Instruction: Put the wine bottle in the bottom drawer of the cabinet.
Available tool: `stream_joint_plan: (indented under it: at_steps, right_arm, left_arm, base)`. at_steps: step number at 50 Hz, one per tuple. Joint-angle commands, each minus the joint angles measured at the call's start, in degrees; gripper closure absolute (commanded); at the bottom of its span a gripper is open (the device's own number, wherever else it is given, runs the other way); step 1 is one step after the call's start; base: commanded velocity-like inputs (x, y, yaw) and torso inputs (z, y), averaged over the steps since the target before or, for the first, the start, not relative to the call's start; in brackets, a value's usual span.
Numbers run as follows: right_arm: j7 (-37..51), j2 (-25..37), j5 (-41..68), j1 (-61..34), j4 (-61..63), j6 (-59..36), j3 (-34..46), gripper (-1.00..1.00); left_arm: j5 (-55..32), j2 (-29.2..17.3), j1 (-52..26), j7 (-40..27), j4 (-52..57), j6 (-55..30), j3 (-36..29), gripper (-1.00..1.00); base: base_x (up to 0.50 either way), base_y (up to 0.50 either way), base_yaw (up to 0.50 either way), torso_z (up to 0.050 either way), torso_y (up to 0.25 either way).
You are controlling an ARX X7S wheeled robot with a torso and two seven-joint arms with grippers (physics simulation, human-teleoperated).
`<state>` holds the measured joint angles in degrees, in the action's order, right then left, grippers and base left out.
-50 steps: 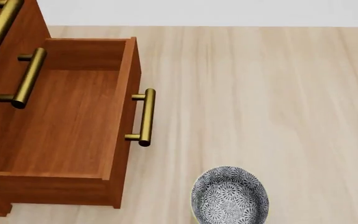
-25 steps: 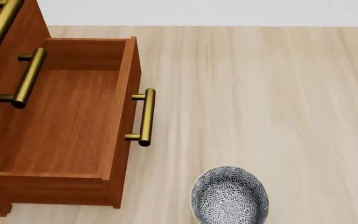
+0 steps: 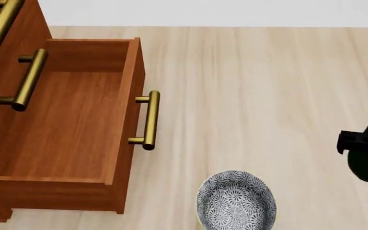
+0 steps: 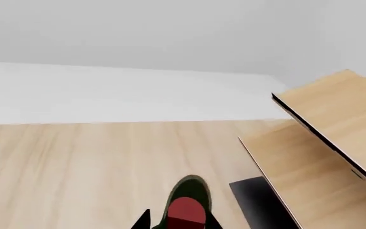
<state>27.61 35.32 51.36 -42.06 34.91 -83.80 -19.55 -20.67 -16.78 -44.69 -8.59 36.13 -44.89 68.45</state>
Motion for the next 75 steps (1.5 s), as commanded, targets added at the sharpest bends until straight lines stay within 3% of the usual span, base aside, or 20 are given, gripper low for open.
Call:
stream_joint_plan:
  at_steps: [1,8,15,30,50,57,75]
  right_arm:
    - [15.16,1.88,20.99,-14.19,-4.63,-5.92,4.29,1.0]
    - [29.48,2.71,37.98,-21.52,-13.18,-4.96,8.52,1.0]
    - [37.61,1.38,51.57,-24.65,-23.13,-0.57,11.32,1.0]
    - [39.61,-2.83,60.54,-28.48,-34.29,4.81,16.21,1.0]
    - [36.71,-8.77,57.11,-39.82,-43.56,6.12,23.58,1.0]
    - [45.76,-12.34,65.46,-46.68,-53.99,8.37,29.3,1.0]
    - [33.32,-20.26,58.42,-53.75,-68.76,8.67,34.57,1.0]
  left_arm:
    - [-0.01,0.38,0.48,0.16,-0.19,0.6,0.01,-1.0]
    - [-0.04,-0.54,-0.46,-0.84,0.07,-0.64,-0.73,-1.0]
    - [0.11,-0.85,-0.52,-1.1,0.02,-0.76,-1.2,-1.0]
    - [0.87,-1.01,-0.1,-1.44,-0.15,-0.03,-2.32,-1.0]
    - [1.39,-0.84,0.55,-1.41,-0.85,1.33,-2.78,-1.0]
    - [1.39,-0.77,0.86,-1.46,-0.54,1.38,-2.78,-1.0]
    - [1.1,-0.82,1.04,-1.6,-0.45,1.22,-2.98,-1.0]
  base:
    - [0.0,0.0,0.0,0.0,0.0]
    - [0.0,0.0,0.0,0.0,0.002]
    - [0.0,0.0,0.0,0.0,0.0]
    - [0.0,0.0,0.0,0.0,0.0]
    - [0.0,0.0,0.0,0.0,0.001]
    - [0.0,0.0,0.0,0.0,0.0]
    - [0.0,0.0,0.0,0.0,0.001]
